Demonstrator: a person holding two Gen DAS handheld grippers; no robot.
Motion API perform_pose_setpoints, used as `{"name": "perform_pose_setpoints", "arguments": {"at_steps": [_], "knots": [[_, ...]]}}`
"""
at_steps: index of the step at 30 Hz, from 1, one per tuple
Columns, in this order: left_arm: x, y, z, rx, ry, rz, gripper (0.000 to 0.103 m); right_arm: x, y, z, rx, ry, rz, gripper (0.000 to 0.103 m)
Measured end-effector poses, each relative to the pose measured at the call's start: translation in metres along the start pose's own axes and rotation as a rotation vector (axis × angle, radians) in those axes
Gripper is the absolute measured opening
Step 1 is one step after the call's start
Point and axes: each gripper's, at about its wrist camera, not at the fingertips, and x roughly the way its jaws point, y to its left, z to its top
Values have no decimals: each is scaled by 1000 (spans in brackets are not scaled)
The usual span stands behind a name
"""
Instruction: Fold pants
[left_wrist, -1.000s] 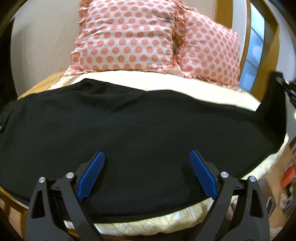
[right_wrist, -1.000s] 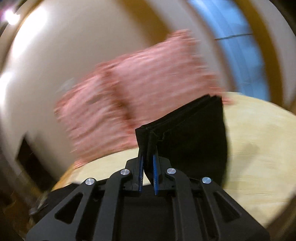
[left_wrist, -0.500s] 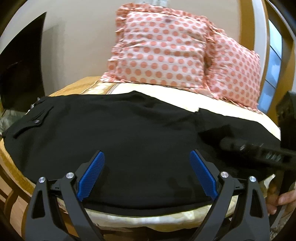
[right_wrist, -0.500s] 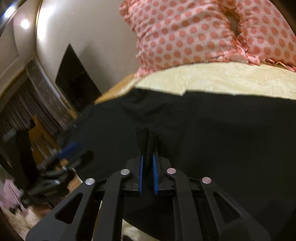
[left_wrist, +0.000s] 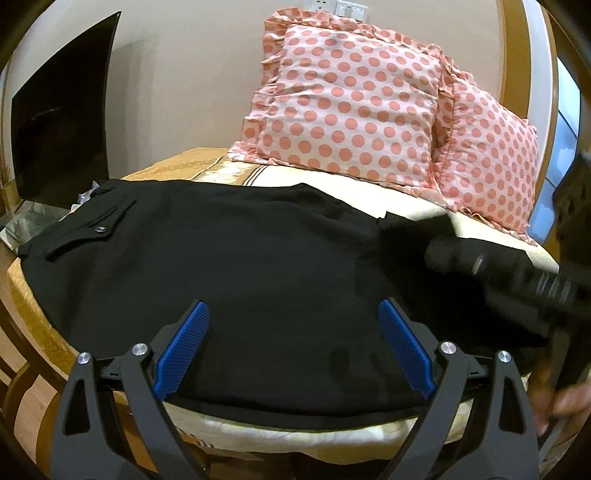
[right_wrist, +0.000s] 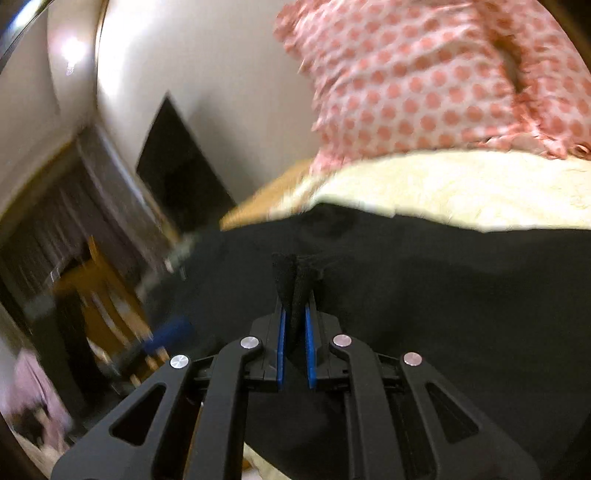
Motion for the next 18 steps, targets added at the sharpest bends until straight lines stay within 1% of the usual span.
{"name": "perform_pose_setpoints", "arguments": {"at_steps": [2,5,7,9,10,11,12,13,14,15,16,17,18], "knots": [[-3,4,-1,6,-11,16,93,5,-1,-14,-17,44,14,9],[-3,10,-2,-4,-13,28,93,4,2,-26,-49,66,-3,9],[0,13,-2,-18,-5,31,93,7,4,-28,-70,79,-19,10],[0,15,-1,-25,-6,29,93,11,9,-31,-109,111,-34,19],[-1,16,-1,-26,-9,30,93,8,14,-32,-139,116,-26,34],[-3,18,-1,-25,-14,31,93,5,18,-32,-152,125,-13,55],[-4,19,-1,-25,-21,36,93,0,23,-32,-164,132,15,62],[-5,20,-1,-26,-26,40,93,-8,27,-30,-172,113,39,62],[-7,23,-1,-32,-35,43,93,-20,31,-26,-182,58,55,62],[-8,26,0,-40,-41,43,93,-29,32,-22,-193,10,33,62],[-9,30,0,-55,-46,46,94,-34,32,-18,-199,-24,-1,62],[-10,34,1,-68,-48,49,94,-38,31,-12,-209,-63,-73,62],[-10,36,2,-78,-49,49,94,-37,29,-9,-213,-70,-132,62]]}}
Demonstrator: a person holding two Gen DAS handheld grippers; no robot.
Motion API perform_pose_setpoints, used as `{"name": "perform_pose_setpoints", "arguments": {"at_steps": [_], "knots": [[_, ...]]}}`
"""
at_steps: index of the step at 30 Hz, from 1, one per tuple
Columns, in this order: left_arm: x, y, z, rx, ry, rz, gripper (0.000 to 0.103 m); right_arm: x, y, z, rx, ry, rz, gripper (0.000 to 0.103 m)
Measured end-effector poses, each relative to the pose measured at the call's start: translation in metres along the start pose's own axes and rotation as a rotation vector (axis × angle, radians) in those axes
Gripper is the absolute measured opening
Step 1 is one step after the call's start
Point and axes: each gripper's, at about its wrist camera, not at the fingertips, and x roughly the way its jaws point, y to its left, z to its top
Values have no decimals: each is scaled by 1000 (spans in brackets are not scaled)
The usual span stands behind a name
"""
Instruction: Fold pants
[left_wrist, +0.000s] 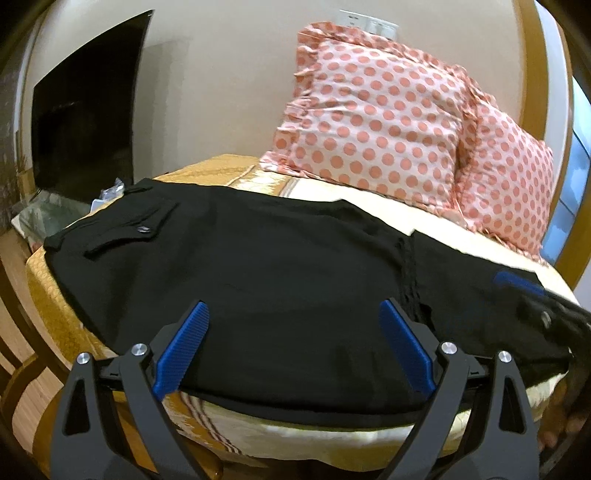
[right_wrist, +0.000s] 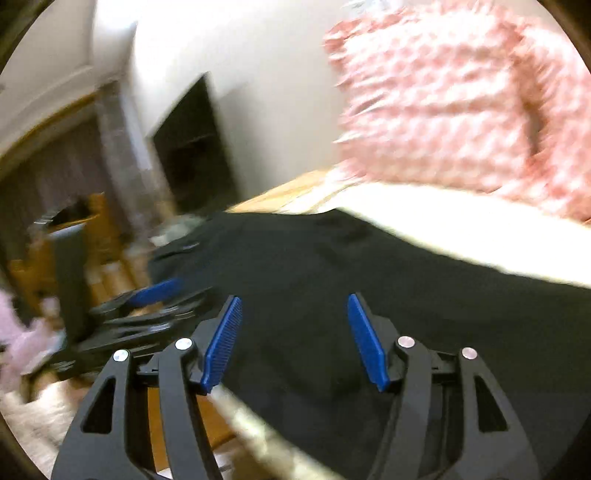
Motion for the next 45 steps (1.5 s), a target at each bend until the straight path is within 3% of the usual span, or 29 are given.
{"name": "perform_pose_setpoints", "arguments": {"at_steps": [1,4,6,9,15,19,24,26,34,45], "knots": [[-1,4,1,-14,-1,0,94,6,-4,3,-2,19,-72,61],[-5,11,4,-20,-12,25,94,24,-7,-2,-16,100,-166,60],[-9,16,5,-18,-27,53,94,42,-1,-15,-68,203,-215,60],[-13,30,6,-31,-40,81,94,38,13,-26,-165,194,-277,60],[-19,80,15,-159,-53,107,94,28,6,-26,-112,190,-213,64],[-20,137,25,-352,-13,41,94,26,3,-29,-83,193,-194,67],[-15,180,22,-506,26,-36,94,22,5,-35,-86,187,-193,69],[-11,182,21,-526,43,-60,94,33,1,-32,-89,191,-189,69],[-1,180,19,-554,94,-34,95,36,1,-31,-88,191,-191,69],[5,170,16,-637,138,-185,97,36,1,-31,-88,189,-192,70]]}}
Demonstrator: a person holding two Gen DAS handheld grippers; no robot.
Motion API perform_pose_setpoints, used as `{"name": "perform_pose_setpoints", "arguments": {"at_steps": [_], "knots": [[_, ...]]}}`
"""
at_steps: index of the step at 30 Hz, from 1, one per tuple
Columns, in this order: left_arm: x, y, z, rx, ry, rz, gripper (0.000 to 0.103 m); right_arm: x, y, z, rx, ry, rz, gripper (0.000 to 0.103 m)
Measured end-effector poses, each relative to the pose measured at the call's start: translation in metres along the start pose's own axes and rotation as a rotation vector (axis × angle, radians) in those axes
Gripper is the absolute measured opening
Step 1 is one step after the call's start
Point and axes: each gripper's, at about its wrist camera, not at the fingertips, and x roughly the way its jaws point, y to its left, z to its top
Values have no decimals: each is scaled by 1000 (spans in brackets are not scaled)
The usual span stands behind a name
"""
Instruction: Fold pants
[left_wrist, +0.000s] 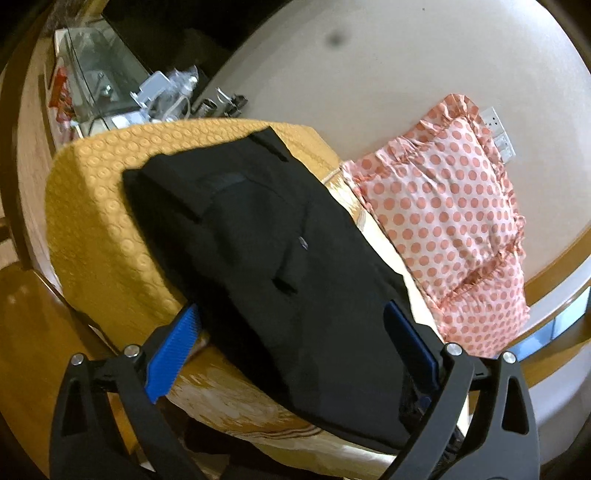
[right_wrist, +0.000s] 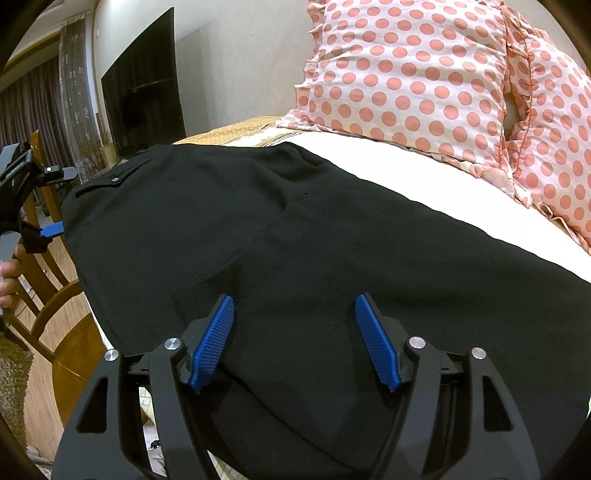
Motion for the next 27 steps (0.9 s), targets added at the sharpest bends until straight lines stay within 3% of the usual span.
{"name": "perform_pose_setpoints", "arguments": {"at_steps": [7,11,13,16,18,23,27], "knots": [[3,-4,-9,-62,52,-65,96,0,0,0,0,-1,-1,70],[4,0,-2,-93,40,-68,83,-1,0,-1,-1,-2,0,70],[3,3,3,-94,18,-32,75,2,0,1,-1,-3,0,70],[2,10,7,-117,-7,-4,72,2,0,2,-2,-6,1,70],[1,15,11,-118,-44,53,68,3,1,3,-1,-5,-1,70],[3,19,19,-136,-56,68,65,3,1,3,-5,-10,2,70],[6,12,20,-100,-70,133,36,1,4,1,-28,-14,0,70]]}}
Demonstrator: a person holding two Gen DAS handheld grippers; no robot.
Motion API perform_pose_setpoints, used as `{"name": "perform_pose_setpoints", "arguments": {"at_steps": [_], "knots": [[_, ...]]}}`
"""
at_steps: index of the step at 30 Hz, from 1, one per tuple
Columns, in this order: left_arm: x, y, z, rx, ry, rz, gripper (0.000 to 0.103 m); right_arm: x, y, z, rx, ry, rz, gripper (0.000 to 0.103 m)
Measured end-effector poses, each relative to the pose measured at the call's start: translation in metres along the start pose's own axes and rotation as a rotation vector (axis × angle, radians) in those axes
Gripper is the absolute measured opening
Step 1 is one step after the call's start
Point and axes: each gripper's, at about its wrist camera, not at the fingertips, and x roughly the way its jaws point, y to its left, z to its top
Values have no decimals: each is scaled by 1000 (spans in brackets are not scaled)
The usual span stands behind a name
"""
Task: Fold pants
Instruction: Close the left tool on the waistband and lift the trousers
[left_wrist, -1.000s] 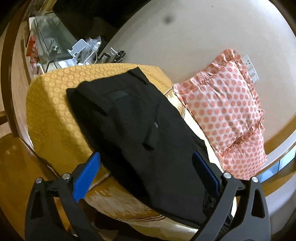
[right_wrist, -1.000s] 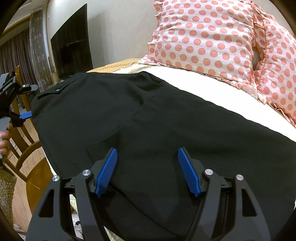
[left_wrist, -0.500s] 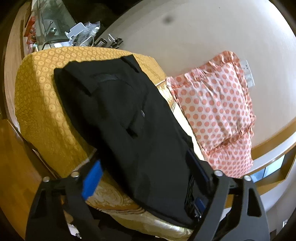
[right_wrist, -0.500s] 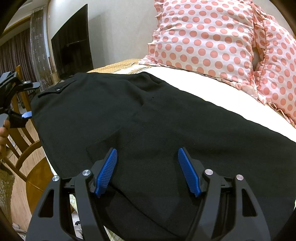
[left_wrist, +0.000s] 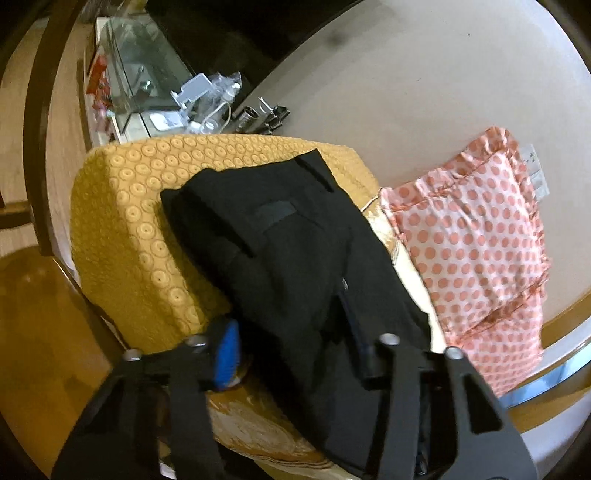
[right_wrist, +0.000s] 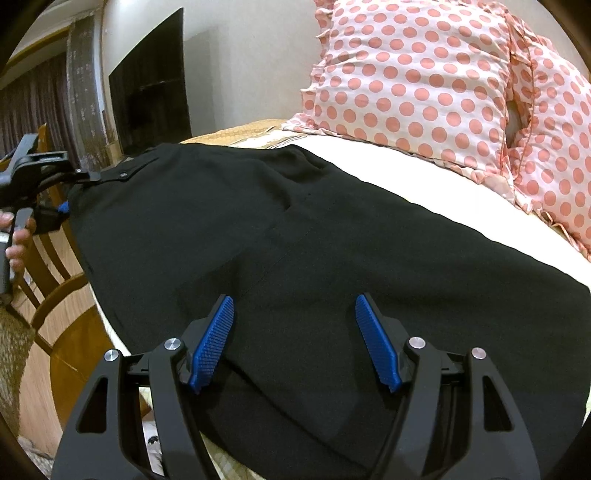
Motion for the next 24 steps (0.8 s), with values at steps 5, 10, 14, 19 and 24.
{"name": "perform_pose_setpoints", "arguments": {"at_steps": [5,10,14,19,24], "knots": [[-8,-23,0,116,-43,44,21,-14,-10,-3,24,-36,20,79],[-20,-75,-9,291,-122,64,16,-32,-31,-8,78,-67,23,80],[-29,-130,-28,473,-158,42,14,-49,-53,-13,137,-103,11,80],[-26,-206,-60,670,-136,-42,13,-76,-90,-23,235,-157,-41,81],[-10,-288,-112,874,-64,-159,11,-97,-127,-42,346,-182,-104,81]]}}
